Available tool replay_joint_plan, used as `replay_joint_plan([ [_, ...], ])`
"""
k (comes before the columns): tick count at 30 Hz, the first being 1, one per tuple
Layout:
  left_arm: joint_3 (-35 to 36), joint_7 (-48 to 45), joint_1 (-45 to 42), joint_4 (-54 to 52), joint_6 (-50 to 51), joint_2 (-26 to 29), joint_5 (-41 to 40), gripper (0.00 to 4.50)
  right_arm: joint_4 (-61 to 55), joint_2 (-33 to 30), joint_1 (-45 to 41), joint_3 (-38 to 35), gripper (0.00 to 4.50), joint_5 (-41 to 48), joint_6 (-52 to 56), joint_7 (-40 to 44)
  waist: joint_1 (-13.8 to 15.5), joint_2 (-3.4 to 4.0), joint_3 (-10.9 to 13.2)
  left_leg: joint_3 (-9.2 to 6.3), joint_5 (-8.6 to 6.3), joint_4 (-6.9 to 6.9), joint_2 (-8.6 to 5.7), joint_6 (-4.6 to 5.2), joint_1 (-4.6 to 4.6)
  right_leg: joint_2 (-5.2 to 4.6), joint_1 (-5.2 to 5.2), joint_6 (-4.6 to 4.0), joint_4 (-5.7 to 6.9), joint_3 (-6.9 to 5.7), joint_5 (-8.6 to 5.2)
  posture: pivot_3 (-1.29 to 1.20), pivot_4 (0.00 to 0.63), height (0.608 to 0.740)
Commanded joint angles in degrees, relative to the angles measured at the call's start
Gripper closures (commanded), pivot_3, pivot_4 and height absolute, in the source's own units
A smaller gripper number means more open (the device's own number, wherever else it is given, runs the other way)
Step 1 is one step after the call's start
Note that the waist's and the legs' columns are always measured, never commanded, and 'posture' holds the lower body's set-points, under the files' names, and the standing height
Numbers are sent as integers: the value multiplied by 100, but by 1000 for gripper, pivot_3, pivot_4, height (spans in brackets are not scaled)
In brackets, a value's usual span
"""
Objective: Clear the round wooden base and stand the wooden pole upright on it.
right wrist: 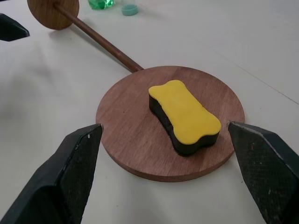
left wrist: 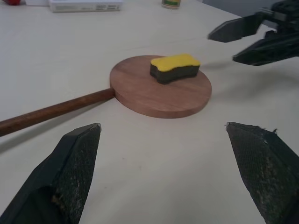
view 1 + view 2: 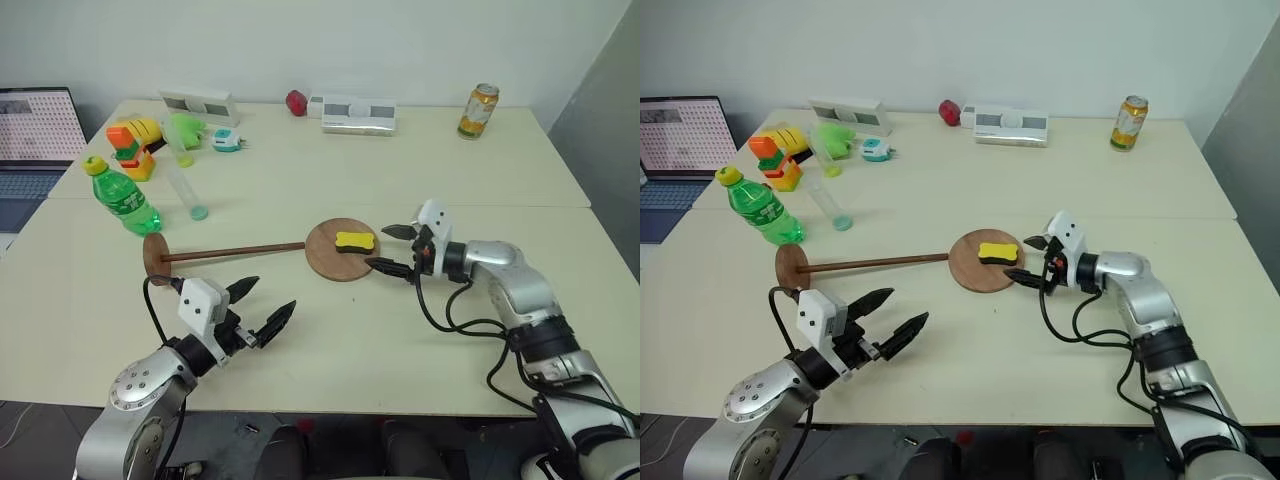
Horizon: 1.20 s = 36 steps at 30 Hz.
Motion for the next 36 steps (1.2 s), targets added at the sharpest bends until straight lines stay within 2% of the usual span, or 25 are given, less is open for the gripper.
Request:
replay_joint_plan([
  [1,-36,-81,109,-406,-138,13,-77,0,815,174,-562,13,54,-213,-563,402,-6,0,0,0,0,0,0,0,1,0,0,0,1,0,0,0,150,740],
  [12,-136,23,213,-548,-162,-44,14,0,3035,715,-1541,151,54,-995,-1738,744,-50,2,0,0,0,0,2,0,4,1,-1,-1,9,0,0,0,150,740],
  [19,-155,54,290,-589,-192,-73,73,0,3636,827,-1748,73,54,-1307,-2215,716,-74,3,1,0,0,0,2,-1,5,1,-1,-1,13,1,0,0,150,740],
  [20,-162,55,304,-589,-201,-79,81,0,3678,842,-1762,54,419,-1322,-2245,707,-88,3,1,0,1,0,2,-1,6,1,-2,-1,14,2,0,0,150,740],
  [21,-164,53,317,-583,-216,-85,89,0,3703,853,-1765,36,540,-1327,-2276,696,-101,3,1,-1,1,0,3,-1,6,1,-2,-1,16,1,0,0,150,740],
  [30,-205,-82,347,-481,-370,-85,97,0,3542,855,-1661,-155,2859,-1207,-2243,742,-117,3,1,-1,1,0,2,-1,7,1,-2,-1,20,2,0,0,150,740],
  [32,-229,-159,329,-469,-392,-66,60,0,3386,836,-1608,-222,3161,-1143,-2154,768,-117,4,1,-1,1,0,2,-1,7,1,-2,-1,20,1,0,0,150,740],
  [36,-277,-267,233,-437,-403,-26,37,0,2652,714,-1349,-361,3350,-1005,-1936,765,-113,4,1,-2,0,0,2,0,6,1,-2,-1,20,1,0,0,150,740],
])
